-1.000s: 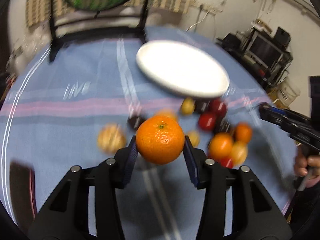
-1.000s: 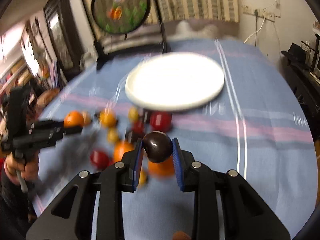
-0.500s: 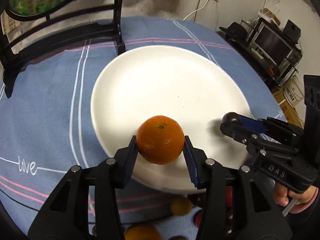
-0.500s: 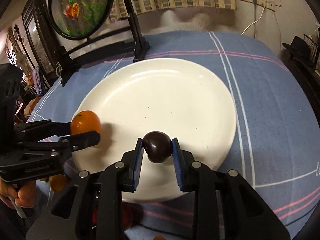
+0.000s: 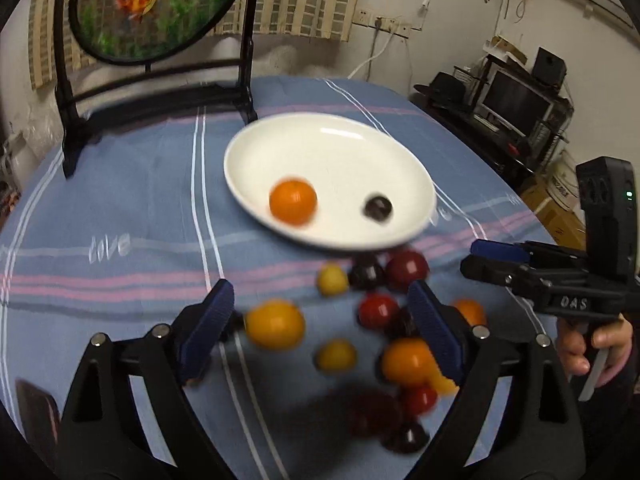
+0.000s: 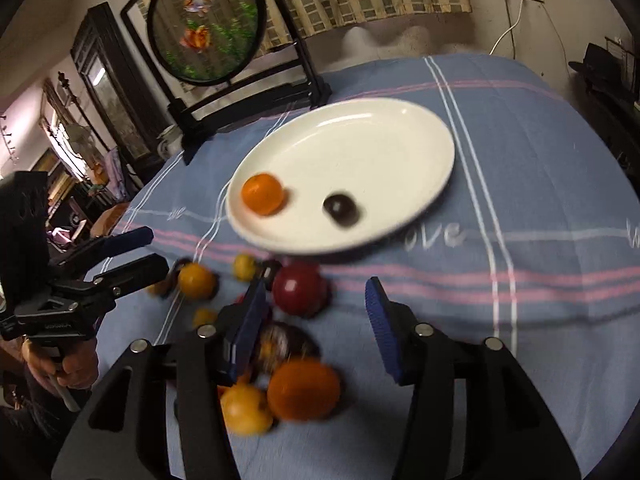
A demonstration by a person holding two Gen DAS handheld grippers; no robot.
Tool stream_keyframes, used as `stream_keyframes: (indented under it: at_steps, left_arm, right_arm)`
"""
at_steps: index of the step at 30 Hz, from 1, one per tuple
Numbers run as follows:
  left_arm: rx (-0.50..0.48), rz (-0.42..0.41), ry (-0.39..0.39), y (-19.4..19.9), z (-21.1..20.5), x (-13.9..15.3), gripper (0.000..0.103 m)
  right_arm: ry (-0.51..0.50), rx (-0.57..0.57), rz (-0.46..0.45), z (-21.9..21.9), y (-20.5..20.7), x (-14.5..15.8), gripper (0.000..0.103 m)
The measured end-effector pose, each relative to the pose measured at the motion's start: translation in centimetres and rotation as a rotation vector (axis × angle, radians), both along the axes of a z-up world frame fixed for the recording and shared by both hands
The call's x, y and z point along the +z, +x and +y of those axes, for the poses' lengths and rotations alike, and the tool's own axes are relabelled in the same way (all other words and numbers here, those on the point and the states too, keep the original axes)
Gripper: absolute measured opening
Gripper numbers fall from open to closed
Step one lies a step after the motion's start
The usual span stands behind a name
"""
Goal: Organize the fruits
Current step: 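Grasp the red plum with the left tool while the right tool grasps a large orange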
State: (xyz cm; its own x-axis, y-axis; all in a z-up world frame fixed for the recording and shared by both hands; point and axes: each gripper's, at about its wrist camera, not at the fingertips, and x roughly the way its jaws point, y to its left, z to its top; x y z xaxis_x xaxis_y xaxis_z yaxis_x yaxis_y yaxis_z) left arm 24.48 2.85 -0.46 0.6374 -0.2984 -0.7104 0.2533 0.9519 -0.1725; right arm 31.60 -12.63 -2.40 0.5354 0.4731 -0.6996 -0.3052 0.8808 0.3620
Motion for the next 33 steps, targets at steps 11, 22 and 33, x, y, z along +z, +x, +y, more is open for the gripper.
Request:
stream_keyframes:
  at_steps: [11,22,33]
  left_arm:
    - [0.006,0.074,-0.096,-5.5,2.0,-4.4,0.092]
    - [-0.049,0.064,-0.06,-6.1,0.4,-4.6,0.086]
    - [-0.099,0.102,-0.093,-5.7,-0.5,-5.5,0.053]
  right_arm:
    - [0.012,0.002,0.081,-0.2,-2.1,-2.4,0.053]
    - [-0.016,0.025,0.078,0.3,-2.3,-3.2,0.043]
    - [-0.015,0.022,0.085,0.4,-2.2,-3.1,0.043]
